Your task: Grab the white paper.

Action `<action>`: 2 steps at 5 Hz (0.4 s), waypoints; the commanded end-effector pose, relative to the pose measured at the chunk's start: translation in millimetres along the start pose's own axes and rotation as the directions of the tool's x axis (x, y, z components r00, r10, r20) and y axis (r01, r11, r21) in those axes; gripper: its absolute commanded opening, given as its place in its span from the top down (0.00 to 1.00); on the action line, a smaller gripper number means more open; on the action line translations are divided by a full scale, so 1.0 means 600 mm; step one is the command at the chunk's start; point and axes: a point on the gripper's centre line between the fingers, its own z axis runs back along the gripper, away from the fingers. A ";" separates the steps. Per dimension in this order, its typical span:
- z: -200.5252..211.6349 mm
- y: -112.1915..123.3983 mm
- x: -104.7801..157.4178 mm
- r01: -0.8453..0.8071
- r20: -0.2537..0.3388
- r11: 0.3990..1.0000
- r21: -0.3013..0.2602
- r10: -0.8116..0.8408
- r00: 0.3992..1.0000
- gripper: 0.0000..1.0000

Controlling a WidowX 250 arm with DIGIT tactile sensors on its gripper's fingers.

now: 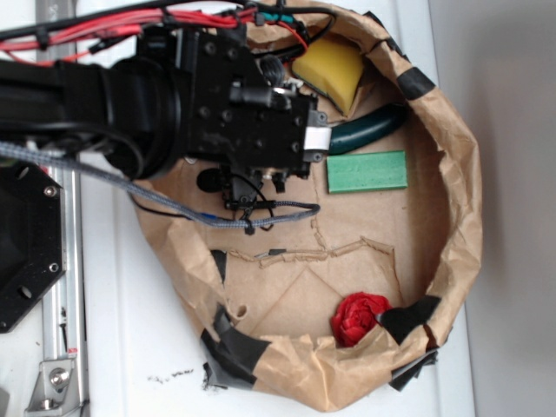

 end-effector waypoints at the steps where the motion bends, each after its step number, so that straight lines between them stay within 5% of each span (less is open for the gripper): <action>1: -0.014 0.004 -0.006 -0.033 -0.011 0.999 0.009 0.033 0.999 1.00; 2: -0.016 0.004 -0.002 -0.036 -0.016 0.999 0.008 0.037 0.999 1.00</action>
